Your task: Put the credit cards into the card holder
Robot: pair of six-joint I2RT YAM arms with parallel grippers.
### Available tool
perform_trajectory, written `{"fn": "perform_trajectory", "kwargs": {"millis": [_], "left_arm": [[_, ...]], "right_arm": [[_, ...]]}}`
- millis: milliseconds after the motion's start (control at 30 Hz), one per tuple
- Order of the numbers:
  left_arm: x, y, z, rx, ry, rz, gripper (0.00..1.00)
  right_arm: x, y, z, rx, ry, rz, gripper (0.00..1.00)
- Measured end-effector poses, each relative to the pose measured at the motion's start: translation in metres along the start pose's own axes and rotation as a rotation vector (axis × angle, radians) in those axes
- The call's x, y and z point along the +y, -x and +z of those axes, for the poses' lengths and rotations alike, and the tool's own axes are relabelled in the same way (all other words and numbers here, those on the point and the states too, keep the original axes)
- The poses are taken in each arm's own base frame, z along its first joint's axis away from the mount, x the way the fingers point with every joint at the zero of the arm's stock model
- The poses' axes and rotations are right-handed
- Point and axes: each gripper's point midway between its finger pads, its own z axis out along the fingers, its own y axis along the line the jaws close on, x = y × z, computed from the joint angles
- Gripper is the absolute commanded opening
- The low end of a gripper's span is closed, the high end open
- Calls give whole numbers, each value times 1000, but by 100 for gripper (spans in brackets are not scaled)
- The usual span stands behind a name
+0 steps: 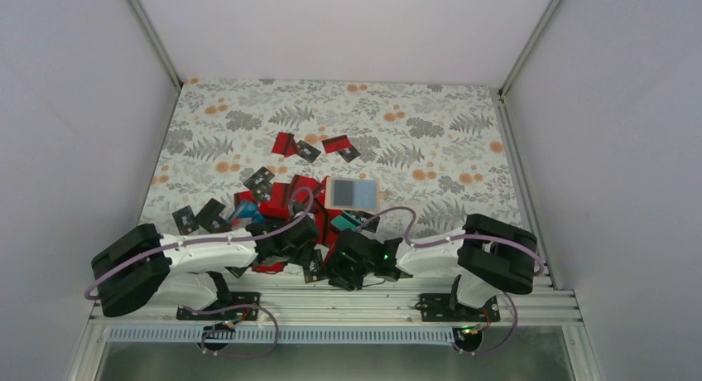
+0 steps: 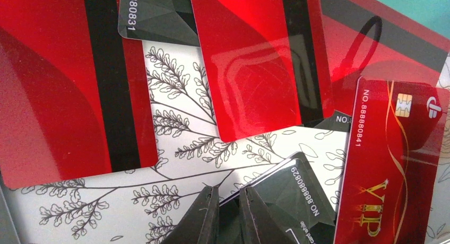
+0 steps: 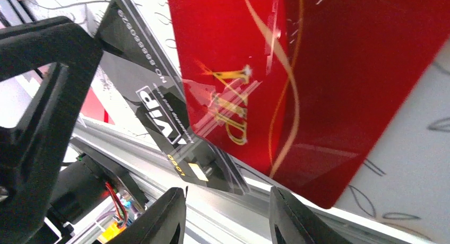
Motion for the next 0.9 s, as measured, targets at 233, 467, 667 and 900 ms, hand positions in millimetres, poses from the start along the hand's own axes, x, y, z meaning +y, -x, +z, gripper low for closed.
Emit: {"fn": "perform_trajectory", "kwargs": {"millis": [233, 467, 667, 900], "left_arm": [[-1, 1, 2, -12, -18, -5, 13], [-5, 1, 3, -19, -42, -8, 13], [-7, 2, 4, -29, -61, -16, 13], [-8, 3, 4, -40, -72, -31, 13]], "right_arm": [[2, 3, 7, -2, 16, 11, 37], [4, 1, 11, 11, 32, 17, 32], [7, 2, 13, 16, 46, 12, 29], [9, 2, 13, 19, 53, -14, 24]]}}
